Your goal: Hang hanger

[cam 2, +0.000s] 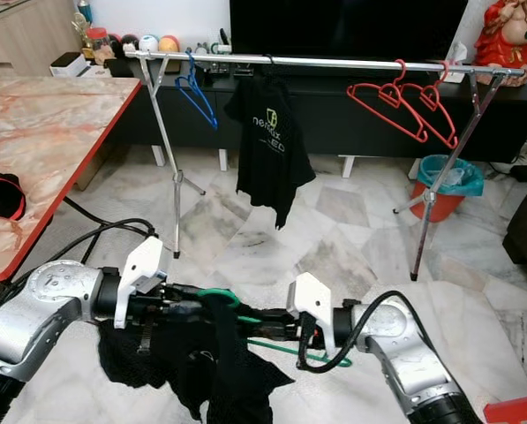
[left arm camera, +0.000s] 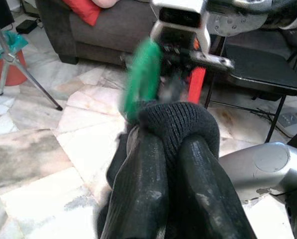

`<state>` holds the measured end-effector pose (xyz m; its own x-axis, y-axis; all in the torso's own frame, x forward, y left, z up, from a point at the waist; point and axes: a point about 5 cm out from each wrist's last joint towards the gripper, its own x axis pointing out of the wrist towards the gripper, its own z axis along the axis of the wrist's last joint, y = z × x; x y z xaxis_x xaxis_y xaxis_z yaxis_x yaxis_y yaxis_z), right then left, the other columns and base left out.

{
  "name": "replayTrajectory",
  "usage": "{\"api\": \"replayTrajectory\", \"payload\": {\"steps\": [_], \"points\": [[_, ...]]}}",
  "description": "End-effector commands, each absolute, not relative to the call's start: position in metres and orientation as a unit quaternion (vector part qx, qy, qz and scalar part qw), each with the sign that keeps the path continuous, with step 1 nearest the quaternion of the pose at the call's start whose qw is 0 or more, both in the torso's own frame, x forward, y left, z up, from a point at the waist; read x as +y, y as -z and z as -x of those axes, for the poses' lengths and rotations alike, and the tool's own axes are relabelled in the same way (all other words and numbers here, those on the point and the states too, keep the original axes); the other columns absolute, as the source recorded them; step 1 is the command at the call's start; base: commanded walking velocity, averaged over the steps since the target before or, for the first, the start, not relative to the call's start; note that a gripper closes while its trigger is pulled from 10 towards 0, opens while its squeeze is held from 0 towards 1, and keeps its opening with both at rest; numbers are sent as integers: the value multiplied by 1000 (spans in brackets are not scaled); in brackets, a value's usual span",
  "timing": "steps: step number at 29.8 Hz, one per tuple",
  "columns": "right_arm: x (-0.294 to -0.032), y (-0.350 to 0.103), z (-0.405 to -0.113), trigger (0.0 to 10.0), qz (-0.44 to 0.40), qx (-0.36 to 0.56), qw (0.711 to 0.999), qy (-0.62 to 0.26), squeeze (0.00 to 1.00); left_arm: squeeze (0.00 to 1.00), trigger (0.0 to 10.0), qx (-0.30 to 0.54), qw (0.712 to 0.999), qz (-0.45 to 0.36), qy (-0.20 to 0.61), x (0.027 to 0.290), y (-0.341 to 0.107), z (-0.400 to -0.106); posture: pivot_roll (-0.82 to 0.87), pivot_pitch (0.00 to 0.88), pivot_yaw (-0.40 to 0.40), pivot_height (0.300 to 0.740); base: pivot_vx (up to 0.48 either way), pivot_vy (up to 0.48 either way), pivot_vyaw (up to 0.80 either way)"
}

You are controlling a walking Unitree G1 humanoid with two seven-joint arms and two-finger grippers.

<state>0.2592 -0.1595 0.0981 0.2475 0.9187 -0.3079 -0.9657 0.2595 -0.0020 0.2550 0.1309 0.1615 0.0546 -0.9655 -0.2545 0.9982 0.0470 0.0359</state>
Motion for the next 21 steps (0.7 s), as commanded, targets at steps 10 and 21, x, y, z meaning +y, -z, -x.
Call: {"api": "replayTrajectory", "payload": {"steps": [10, 21], "points": [[-168, -107, -268, 0, 99, 101, 808, -572, 0, 0, 0, 79, 725, -119, 674, 132, -160, -256, 58, 22, 9, 740, 0, 0, 0], [-176, -102, -254, 0, 108, 131, 785, -596, 0, 0, 0, -13, 813, -112, 571, 125, -173, -284, 51, 21, 10, 740, 0, 0, 0]]}}
